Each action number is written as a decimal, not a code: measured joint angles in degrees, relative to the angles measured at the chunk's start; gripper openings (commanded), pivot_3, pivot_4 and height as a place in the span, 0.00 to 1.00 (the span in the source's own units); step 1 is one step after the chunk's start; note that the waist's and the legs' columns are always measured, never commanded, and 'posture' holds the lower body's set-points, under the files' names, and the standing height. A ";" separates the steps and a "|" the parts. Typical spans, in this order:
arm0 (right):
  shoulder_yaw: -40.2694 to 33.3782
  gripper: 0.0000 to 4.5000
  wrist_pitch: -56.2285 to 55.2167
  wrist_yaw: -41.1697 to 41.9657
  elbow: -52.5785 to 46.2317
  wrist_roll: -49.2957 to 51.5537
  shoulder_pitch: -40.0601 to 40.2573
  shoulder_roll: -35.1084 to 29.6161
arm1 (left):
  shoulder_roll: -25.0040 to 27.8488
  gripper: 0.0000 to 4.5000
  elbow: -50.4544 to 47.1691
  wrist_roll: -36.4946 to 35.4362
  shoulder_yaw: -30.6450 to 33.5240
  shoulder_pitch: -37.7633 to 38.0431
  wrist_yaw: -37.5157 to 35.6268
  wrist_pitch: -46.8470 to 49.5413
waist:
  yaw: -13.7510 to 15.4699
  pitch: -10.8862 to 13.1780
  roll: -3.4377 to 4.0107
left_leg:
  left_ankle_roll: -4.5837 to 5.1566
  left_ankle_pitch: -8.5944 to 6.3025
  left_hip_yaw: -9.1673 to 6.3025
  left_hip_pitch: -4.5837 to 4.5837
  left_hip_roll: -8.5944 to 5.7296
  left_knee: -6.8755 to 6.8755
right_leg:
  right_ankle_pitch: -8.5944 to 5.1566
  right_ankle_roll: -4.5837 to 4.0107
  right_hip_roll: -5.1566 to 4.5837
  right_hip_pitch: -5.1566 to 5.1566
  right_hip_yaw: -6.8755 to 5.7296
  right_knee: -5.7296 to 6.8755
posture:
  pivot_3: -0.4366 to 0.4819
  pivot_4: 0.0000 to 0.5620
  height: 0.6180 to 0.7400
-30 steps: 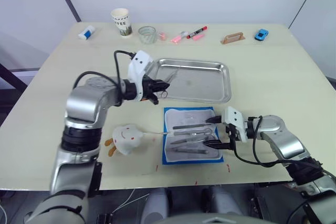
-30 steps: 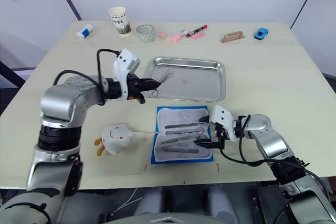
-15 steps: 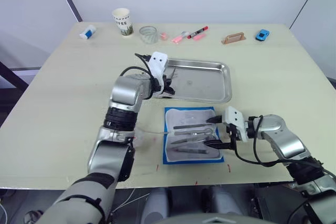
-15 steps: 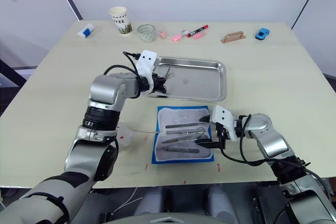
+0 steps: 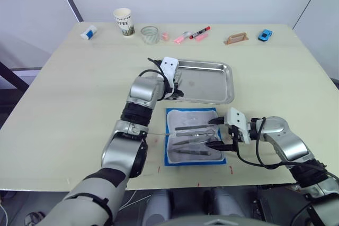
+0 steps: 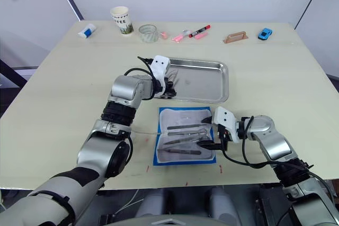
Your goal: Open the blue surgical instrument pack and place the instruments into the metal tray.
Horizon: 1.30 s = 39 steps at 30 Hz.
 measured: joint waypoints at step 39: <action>-0.13 1.00 -0.53 0.01 0.90 0.03 -0.78 0.37 | 24.49 0.47 -41.89 -19.40 5.13 32.01 -39.05 -18.10 | -0.19 0.02 0.05 | 0.01 -0.01 0.05 0.06 0.05 -0.04 | -0.01 -0.03 -0.09 0.00 -0.01 0.00 | 0.48 0.27 1.00</action>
